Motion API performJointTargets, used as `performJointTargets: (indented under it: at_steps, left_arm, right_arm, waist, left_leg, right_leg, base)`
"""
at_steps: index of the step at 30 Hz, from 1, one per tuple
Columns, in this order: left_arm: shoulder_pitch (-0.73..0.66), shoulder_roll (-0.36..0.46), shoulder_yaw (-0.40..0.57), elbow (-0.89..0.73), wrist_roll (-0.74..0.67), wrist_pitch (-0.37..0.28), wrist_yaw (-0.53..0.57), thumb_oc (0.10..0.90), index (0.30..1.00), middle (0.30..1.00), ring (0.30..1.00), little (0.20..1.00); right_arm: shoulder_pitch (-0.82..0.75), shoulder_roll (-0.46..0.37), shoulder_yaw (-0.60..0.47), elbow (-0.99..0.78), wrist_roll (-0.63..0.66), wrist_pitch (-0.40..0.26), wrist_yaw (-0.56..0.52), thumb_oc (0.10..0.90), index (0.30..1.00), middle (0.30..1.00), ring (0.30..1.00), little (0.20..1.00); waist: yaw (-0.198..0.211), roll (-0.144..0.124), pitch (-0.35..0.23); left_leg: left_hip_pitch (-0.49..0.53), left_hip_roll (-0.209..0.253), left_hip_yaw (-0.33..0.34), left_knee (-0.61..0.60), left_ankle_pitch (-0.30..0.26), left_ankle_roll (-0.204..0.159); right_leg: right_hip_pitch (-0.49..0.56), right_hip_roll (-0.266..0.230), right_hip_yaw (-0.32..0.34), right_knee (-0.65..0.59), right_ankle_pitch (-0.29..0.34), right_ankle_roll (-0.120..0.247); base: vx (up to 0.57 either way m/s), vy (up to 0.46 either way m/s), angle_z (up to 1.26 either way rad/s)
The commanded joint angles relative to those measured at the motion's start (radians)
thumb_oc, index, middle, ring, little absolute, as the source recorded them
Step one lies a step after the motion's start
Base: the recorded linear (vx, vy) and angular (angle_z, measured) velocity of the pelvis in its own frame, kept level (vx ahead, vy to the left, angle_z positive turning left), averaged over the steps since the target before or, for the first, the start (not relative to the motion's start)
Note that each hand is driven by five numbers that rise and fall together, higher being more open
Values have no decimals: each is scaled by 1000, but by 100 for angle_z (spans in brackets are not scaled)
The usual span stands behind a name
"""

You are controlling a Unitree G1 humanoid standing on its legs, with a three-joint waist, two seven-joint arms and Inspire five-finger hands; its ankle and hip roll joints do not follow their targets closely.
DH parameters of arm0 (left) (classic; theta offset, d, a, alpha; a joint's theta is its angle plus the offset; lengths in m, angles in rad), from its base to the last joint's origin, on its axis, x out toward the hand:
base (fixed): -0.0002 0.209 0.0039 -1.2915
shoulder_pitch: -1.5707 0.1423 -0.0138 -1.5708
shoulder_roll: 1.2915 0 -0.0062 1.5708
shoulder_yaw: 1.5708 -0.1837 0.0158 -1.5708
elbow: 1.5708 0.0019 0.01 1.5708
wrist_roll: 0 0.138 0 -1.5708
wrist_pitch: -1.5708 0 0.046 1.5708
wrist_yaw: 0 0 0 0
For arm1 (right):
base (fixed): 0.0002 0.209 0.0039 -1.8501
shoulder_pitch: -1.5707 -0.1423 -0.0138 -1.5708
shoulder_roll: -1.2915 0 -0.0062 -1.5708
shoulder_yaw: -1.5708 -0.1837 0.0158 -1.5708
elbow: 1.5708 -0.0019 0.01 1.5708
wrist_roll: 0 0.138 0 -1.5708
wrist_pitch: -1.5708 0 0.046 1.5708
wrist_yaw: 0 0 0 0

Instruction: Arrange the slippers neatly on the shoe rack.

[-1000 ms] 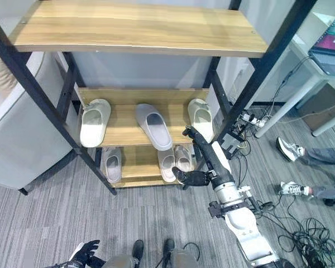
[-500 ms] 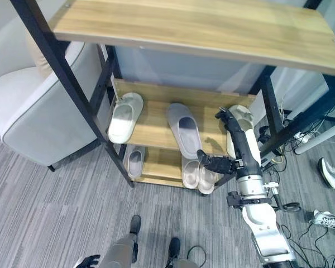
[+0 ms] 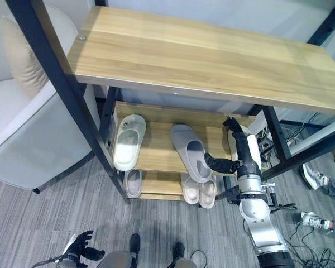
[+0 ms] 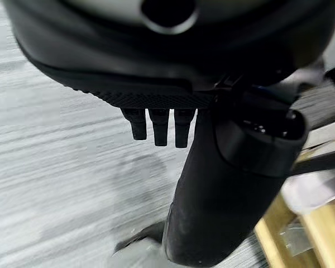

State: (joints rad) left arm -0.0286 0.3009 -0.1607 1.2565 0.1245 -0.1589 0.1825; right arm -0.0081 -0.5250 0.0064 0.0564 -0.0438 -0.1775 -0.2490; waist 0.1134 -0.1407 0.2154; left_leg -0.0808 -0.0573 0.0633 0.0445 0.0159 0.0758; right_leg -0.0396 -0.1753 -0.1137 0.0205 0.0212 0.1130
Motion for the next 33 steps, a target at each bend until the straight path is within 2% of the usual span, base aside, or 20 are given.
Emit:
performJointTargets:
  at_steps: [1, 7, 10, 18, 24, 28, 33]
  left_arm:
    - [42, -31, -10, 38, 4, -9, -8, 800, 900, 900, 900, 900]
    - [57, -36, -23, 44, 12, -11, -16, 800, 900, 900, 900, 900]
    - [26, -35, -38, 40, -19, -12, -10, 800, 900, 900, 900, 900]
    - [-22, -34, -64, 22, -39, -21, 1, 800, 900, 900, 900, 900]
    - [-55, -25, -62, -3, -72, -28, 18, 800, 900, 900, 900, 900]
    - [-80, -14, -56, -25, -105, -34, 37, 800, 900, 900, 900, 900]
    - [-89, -4, -54, -33, -122, -38, 41, 800, 900, 900, 900, 900]
  right_arm:
    - [-78, -84, -114, -42, -46, -60, -69, 800, 900, 900, 900, 900]
    - [-103, -108, -117, 7, -40, -64, -86, 800, 900, 900, 900, 900]
    - [-173, -104, -94, 29, 26, -71, -104, 800, 900, 900, 900, 900]
    - [-216, -122, -86, 13, 10, -72, -121, 800, 900, 900, 900, 900]
    - [-250, -141, -93, 33, 1, -58, -150, 800, 900, 900, 900, 900]
    - [-275, -146, -120, 69, 51, -67, -186, 800, 900, 900, 900, 900]
    - [-300, -139, -122, 116, 126, -84, -189, 800, 900, 900, 900, 900]
  waist:
    - [18, 57, -57]
    - [29, 56, -55]
    - [42, 45, -14]
    - [54, 30, 45]
    - [60, 39, 89]
    - [57, 53, 111]
    - [61, 56, 117]
  left_leg:
    - [-11, 24, -89, 61, -116, -41]
    - [-9, 30, -108, 35, -101, -49]
    - [-52, 32, -128, 37, -82, -56]
    - [-133, 26, -157, 49, -65, -57]
    - [-180, 15, -169, 51, -53, -55]
    - [-198, 6, -166, 55, -52, -55]
    - [-206, 3, -164, 62, -57, -56]
  right_leg:
    - [30, 39, -7, 85, -102, 29]
    - [43, 49, -31, 68, -111, 25]
    - [13, 52, -49, 74, -110, 24]
    - [-36, 49, -75, 74, -98, 24]
    - [-79, 38, -81, 89, -88, 26]
    - [-100, 28, -82, 100, -78, 30]
    - [-103, 26, -74, 92, -74, 32]
  base:
    - [59, -47, 23]
    - [22, -31, 14]
    - [-102, -29, 20]
    - [-39, 0, 13]
    - [-34, 53, 3]
    - [-13, 47, 3]
    - [2, 7, 0]
